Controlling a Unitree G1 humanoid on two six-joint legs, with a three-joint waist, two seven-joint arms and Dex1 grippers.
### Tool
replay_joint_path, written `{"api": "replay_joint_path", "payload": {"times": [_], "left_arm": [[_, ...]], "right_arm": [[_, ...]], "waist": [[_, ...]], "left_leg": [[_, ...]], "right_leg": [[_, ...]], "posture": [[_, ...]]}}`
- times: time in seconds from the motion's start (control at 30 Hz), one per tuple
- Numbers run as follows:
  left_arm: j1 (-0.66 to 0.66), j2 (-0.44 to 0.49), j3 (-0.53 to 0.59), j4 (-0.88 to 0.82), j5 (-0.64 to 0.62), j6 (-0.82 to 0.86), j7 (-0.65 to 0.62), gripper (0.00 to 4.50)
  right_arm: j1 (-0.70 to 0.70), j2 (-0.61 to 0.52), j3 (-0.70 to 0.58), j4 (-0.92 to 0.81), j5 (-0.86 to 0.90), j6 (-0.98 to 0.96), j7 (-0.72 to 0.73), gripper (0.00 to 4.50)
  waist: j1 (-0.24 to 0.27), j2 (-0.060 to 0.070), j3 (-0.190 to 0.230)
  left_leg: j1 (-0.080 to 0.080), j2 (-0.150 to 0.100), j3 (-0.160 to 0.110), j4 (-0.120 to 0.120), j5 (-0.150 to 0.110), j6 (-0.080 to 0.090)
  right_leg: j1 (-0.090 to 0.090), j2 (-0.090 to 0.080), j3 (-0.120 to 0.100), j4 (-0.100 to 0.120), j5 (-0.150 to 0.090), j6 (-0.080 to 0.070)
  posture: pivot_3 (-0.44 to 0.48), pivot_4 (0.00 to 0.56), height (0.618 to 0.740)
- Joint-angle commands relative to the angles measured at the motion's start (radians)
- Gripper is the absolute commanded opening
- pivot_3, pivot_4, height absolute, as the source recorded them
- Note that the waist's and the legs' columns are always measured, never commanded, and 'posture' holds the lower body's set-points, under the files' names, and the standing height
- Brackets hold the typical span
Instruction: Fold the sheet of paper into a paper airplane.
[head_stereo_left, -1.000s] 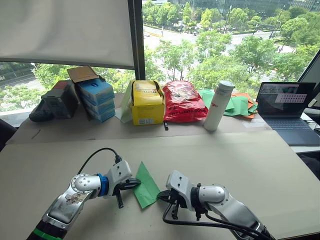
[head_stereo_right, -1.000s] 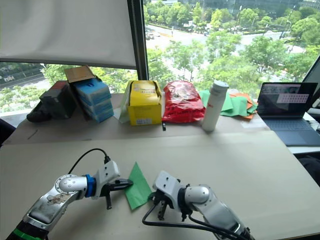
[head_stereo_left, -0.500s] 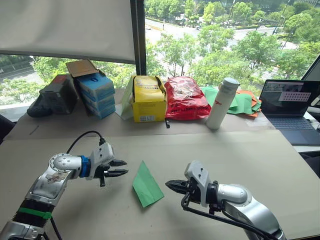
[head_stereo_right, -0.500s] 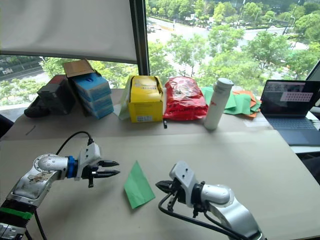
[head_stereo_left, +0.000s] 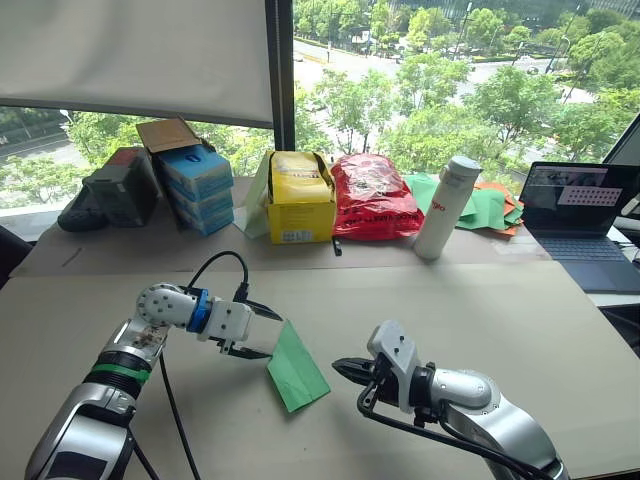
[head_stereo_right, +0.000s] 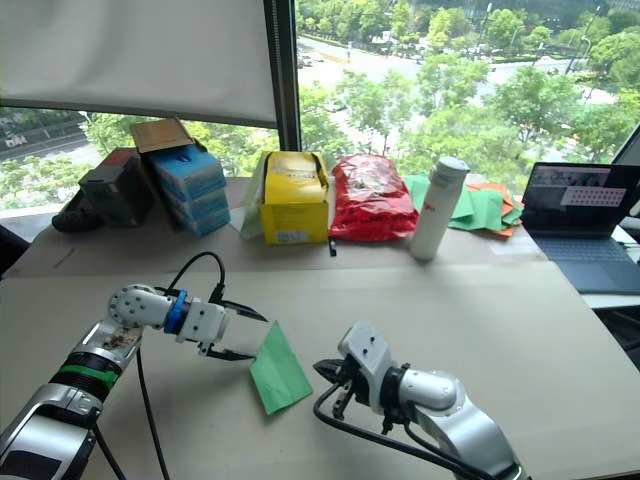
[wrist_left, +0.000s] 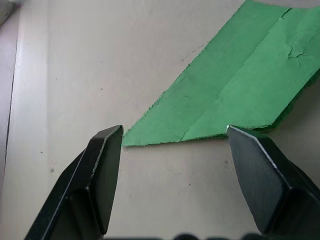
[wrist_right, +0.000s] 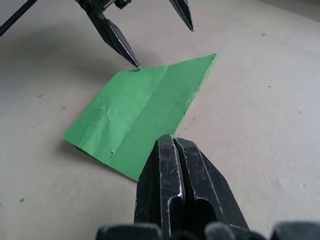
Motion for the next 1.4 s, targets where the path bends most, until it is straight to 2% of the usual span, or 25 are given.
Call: {"api": "replay_joint_path", "payload": {"times": [0.03, 0.43, 0.6, 0.97, 1.07, 1.3, 1.33, 1.4], "left_arm": [[-0.043, -0.015, -0.006, 0.035, 0.014, -0.051, 0.000, 3.49], [-0.146, -0.007, -0.014, 0.190, 0.032, -0.169, -0.055, 3.49], [-0.149, -0.017, -0.024, 0.216, 0.060, -0.243, -0.036, 3.49], [-0.144, -0.058, -0.036, 0.202, 0.062, -0.253, -0.025, 3.49], [-0.134, -0.054, -0.047, 0.205, 0.063, -0.263, -0.035, 2.66], [-0.119, -0.054, -0.078, 0.191, 0.083, -0.298, -0.032, 0.29], [-0.116, -0.055, -0.082, 0.191, 0.088, -0.303, -0.029, 0.02], [-0.109, -0.054, -0.086, 0.190, 0.094, -0.305, -0.021, 0.02]], "right_arm": [[0.004, 0.001, -0.010, -0.035, 0.011, -0.015, -0.019, 0.00], [0.018, -0.007, -0.012, -0.042, 0.020, -0.014, -0.041, 0.00], [0.018, -0.004, -0.010, -0.039, 0.020, -0.013, -0.047, 0.00], [0.016, 0.002, -0.001, -0.037, 0.018, -0.011, -0.053, 0.00], [0.016, 0.004, 0.000, -0.038, 0.017, -0.009, -0.058, 0.00], [0.017, 0.008, 0.003, -0.039, 0.018, -0.006, -0.071, 0.00], [0.016, 0.008, 0.003, -0.038, 0.017, -0.006, -0.072, 0.00], [0.015, 0.009, 0.003, -0.038, 0.016, -0.006, -0.075, 0.00]], "waist": [[-0.002, 0.000, 0.000], [-0.002, 0.000, 0.000], [-0.001, 0.000, 0.000], [-0.002, 0.000, 0.000], [-0.002, 0.000, 0.000], [-0.001, 0.000, 0.000], [-0.001, 0.000, 0.000], [-0.001, 0.000, 0.000]], "left_leg": [[0.000, 0.000, 0.000, 0.000, 0.000, 0.000], [0.000, 0.000, 0.000, 0.003, -0.001, 0.001], [0.000, 0.000, 0.000, 0.003, -0.001, 0.001], [0.000, 0.000, 0.000, 0.008, -0.001, 0.002], [0.000, 0.000, 0.000, 0.008, -0.001, 0.003], [0.000, 0.000, 0.000, 0.009, -0.002, 0.003], [0.000, 0.000, 0.000, 0.009, -0.002, 0.003], [0.000, 0.000, 0.000, 0.010, -0.002, 0.003]], "right_leg": [[0.000, 0.000, 0.000, 0.000, 0.000, 0.000], [0.001, 0.001, 0.001, 0.001, 0.000, 0.002], [0.001, 0.001, 0.001, 0.001, 0.000, 0.002], [0.002, 0.001, 0.001, 0.002, 0.000, 0.002], [0.002, 0.001, 0.001, 0.002, 0.000, 0.003], [0.003, 0.001, 0.001, 0.003, 0.000, 0.003], [0.003, 0.001, 0.001, 0.003, 0.000, 0.003], [0.003, 0.001, 0.001, 0.003, 0.001, 0.003]], "posture": [[0.000, 0.150, 0.740], [0.000, 0.150, 0.740], [0.000, 0.150, 0.740], [0.000, 0.150, 0.740], [0.000, 0.150, 0.740], [0.000, 0.150, 0.740], [0.000, 0.150, 0.740], [0.000, 0.150, 0.740]]}}
